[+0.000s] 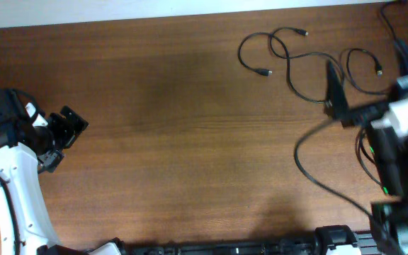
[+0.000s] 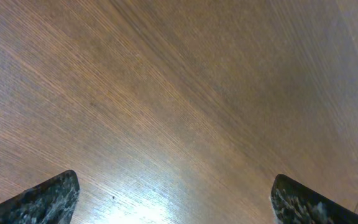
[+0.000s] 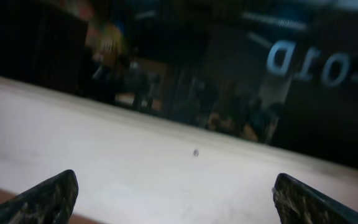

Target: Untangle cables

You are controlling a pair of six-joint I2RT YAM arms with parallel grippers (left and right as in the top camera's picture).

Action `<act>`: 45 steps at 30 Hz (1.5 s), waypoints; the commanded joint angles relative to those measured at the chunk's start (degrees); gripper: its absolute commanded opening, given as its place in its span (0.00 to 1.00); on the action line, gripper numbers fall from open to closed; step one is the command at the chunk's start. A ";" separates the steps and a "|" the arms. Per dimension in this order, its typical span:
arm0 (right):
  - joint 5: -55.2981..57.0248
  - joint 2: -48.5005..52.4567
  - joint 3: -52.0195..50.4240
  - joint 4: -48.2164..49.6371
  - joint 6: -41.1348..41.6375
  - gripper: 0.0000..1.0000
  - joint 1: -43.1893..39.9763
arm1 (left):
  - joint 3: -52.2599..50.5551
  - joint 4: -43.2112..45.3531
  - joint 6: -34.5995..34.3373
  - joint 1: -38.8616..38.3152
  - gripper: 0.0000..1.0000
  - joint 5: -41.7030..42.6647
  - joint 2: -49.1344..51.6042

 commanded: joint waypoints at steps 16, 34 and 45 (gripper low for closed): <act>-3.76 -37.75 -3.19 -4.46 -0.26 0.99 -3.10 | 0.72 0.04 -0.52 0.20 0.99 -0.17 -0.76; 9.20 -37.24 -39.85 -4.52 3.98 0.99 -1.07 | 0.72 0.04 -0.52 0.20 0.99 -0.20 -0.76; 9.22 -37.24 -54.51 -1.51 3.91 0.99 -1.07 | 0.72 0.04 -0.52 0.20 0.99 -0.20 -0.76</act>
